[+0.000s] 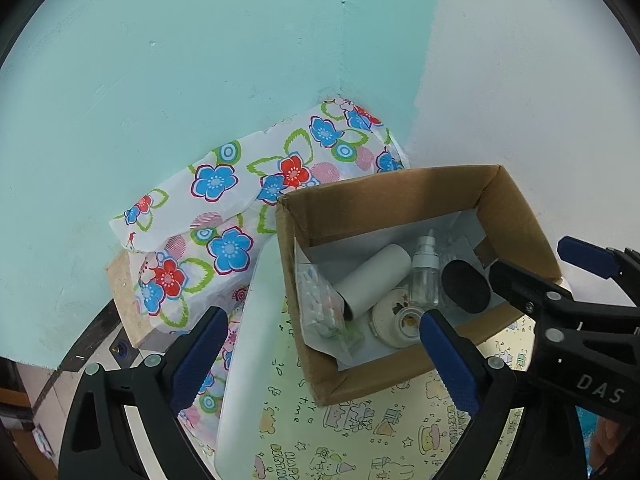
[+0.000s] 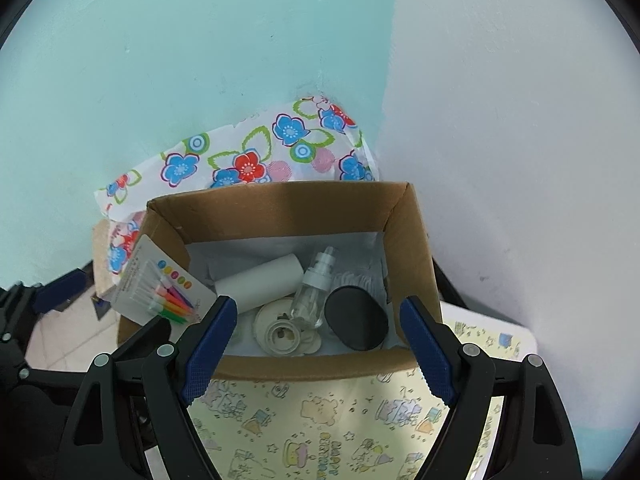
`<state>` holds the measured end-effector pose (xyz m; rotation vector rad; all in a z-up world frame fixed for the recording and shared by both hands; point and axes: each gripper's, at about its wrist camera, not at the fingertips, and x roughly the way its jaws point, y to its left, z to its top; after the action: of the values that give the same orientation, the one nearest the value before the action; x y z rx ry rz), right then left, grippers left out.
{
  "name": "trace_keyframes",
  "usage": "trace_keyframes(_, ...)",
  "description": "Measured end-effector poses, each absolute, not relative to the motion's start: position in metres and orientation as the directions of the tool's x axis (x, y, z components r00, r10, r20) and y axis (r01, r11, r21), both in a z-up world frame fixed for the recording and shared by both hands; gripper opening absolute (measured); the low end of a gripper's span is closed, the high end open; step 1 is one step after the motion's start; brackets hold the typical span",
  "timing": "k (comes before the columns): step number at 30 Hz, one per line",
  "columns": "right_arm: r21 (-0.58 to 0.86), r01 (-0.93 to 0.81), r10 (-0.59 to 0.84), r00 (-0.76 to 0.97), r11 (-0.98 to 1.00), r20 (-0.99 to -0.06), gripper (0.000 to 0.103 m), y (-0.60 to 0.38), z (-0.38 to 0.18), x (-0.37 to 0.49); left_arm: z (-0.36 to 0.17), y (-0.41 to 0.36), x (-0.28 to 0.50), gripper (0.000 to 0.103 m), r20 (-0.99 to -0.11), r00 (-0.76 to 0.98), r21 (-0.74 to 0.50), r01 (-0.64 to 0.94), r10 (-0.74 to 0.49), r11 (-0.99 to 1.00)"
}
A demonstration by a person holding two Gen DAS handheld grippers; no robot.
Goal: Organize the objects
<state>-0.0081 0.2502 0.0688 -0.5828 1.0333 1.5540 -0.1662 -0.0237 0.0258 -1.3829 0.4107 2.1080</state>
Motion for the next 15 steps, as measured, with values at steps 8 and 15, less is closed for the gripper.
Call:
trace_keyframes(8, 0.332, -0.941, 0.522, -0.252, 0.064, -0.815, 0.085, 0.218, 0.075, 0.015, 0.04, -0.018, -0.143, 0.099, -0.928, -0.254, -0.048, -0.645, 0.273, -0.763)
trace_keyframes(15, 0.334, -0.933, 0.52, -0.221, 0.133, -0.825, 0.085, 0.173, 0.084, 0.041, 0.062, -0.015, -0.106, 0.099, -0.919, -0.274, -0.024, -0.68, 0.285, -0.732)
